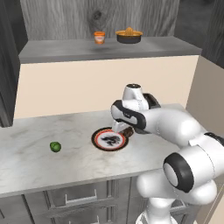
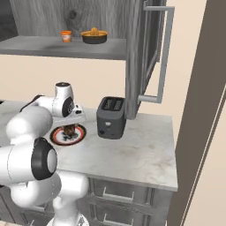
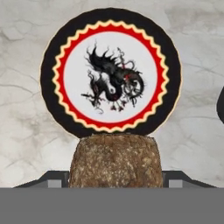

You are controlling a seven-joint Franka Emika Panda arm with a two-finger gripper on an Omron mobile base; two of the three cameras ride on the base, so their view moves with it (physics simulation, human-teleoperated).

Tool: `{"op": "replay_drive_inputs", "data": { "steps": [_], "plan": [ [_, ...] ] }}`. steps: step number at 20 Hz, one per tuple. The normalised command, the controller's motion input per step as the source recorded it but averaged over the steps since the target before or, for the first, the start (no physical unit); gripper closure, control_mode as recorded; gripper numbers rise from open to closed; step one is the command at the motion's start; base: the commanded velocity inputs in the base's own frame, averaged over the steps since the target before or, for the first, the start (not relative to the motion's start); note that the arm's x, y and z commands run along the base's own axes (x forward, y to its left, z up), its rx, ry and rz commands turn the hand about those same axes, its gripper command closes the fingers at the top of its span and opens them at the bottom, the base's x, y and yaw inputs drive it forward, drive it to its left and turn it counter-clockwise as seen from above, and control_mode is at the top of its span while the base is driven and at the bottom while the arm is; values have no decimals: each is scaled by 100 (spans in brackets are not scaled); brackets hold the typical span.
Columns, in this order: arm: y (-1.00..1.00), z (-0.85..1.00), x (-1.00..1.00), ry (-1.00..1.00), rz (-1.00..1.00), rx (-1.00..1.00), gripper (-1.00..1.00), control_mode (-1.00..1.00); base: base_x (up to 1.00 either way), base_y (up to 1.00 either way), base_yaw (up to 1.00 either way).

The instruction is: Pick the avocado and bread from the counter and place them on the plate. Then pick the jam from the cabinet and place it next to the plate. Lastly close the cabinet door.

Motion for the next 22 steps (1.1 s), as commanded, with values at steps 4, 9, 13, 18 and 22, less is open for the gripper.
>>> {"op": "replay_drive_inputs", "data": {
  "steps": [4,9,13,18,22],
  "plan": [
    [2,-16,19,1,0,0,100,-100,0,0,0],
    [6,-17,15,0,0,0,100,-100,0,0,0],
    [7,-21,15,0,0,0,100,-100,0,0,0],
    [2,-17,15,0,0,0,100,-100,0,0,0],
    [0,-15,15,2,0,0,100,-100,0,0,0]
  ]
}}
